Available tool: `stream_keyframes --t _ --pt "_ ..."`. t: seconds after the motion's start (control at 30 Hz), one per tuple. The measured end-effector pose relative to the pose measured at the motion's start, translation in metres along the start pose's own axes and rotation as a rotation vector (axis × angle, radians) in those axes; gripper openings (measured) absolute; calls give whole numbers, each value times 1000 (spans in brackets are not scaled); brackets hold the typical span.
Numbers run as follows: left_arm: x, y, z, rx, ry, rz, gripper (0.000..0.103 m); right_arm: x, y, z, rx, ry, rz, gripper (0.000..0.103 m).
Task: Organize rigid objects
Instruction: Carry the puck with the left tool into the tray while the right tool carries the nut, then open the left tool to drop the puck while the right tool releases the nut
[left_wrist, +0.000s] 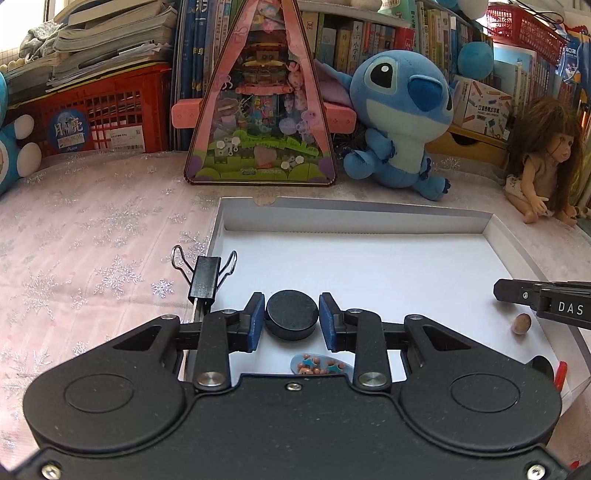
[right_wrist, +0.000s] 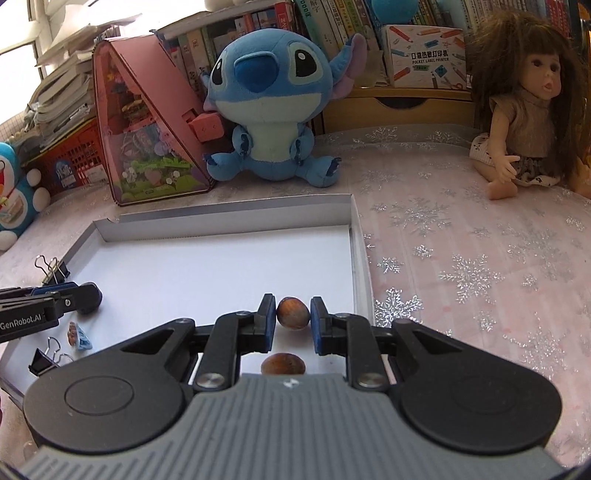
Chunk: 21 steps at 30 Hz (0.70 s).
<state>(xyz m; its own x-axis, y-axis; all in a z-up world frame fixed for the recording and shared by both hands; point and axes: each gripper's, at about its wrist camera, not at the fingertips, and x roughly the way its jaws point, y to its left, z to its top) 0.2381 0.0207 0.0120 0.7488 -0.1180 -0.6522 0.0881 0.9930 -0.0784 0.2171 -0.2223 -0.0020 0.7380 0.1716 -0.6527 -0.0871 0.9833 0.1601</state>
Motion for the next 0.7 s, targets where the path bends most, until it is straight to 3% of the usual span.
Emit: stream_keyframes --t 0.4,0.6,0.7 --pt "2 -3 -3 20 -1 15 30 1 7 -3 -33 -4 -11 24" --pt "1 -4 -3 8 0 20 31 0 7 -4 -32 -16 -4 30" --pt "-6 -2 -2 -3 -3 13 45 -6 5 -5 -17 -36 5 53"
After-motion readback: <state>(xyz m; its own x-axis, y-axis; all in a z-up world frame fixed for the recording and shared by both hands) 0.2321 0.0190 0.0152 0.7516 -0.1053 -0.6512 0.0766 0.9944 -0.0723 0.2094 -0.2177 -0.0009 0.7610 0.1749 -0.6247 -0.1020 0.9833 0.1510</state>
